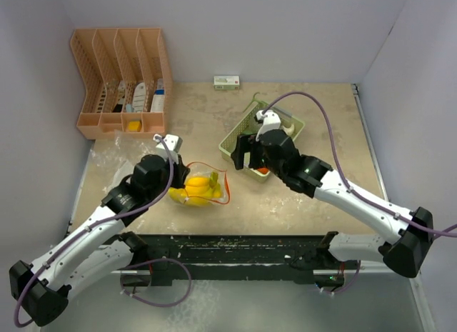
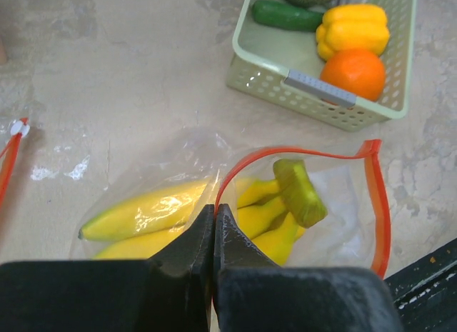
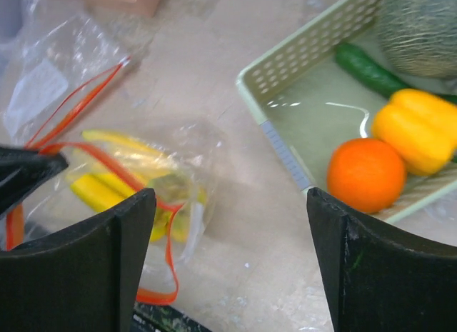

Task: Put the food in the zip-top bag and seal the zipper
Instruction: Pick up the fake fruit from the bin.

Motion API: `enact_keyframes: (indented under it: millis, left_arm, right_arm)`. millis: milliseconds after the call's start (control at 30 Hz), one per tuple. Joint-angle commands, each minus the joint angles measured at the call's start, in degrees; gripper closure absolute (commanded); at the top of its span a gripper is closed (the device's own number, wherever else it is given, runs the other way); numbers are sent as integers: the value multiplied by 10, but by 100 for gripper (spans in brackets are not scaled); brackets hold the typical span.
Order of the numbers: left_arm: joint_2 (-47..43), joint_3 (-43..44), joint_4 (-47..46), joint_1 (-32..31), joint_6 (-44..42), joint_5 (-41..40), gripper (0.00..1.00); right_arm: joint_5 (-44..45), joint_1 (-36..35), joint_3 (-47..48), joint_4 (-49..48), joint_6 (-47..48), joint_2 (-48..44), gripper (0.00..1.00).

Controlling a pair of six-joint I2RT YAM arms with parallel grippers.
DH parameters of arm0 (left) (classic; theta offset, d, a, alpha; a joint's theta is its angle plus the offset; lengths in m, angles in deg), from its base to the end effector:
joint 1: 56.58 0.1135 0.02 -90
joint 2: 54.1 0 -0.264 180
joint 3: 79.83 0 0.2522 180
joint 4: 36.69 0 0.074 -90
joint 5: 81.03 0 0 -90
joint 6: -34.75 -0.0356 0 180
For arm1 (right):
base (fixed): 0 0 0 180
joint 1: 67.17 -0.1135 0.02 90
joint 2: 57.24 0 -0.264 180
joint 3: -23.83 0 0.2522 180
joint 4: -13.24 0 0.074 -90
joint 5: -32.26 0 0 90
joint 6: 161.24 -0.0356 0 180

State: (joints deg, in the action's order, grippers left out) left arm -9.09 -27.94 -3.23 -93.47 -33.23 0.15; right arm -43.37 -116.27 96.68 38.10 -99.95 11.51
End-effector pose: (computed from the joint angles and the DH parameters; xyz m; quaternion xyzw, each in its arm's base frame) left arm 0.1483 -0.1045 0.2816 0.0697 0.8463 -0.2007 0.4885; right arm 0.1882 0.2038 0.3391 -0.0746 0.8162 0.2739 0.5033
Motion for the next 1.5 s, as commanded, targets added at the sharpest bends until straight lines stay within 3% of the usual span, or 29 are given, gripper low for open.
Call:
enact_keyframes:
  millis: [0,433,700,967,1067,1400,1467]
  left_arm:
    - [-12,34,-65,0,6,13,100]
    - [-20,77,-104,0,-3,64,100]
    - [-51,61,-98,0,-6,59,100]
    - [-66,50,-87,0,-7,50,100]
    - [-67,50,-85,0,-8,46,100]
    - [-64,39,-88,0,0,43,100]
    - [-64,40,-88,0,0,40,100]
  right_arm:
    - [125,25,63,105,-61,26,8]
    - [70,115,135,147,-78,246,4]
    - [64,151,129,118,-87,297,6]
    - [19,156,96,85,-89,330,16]
    - [10,155,94,77,-83,331,25]
    - [-22,156,103,41,-58,294,84]
    - [-20,155,108,34,-53,282,90]
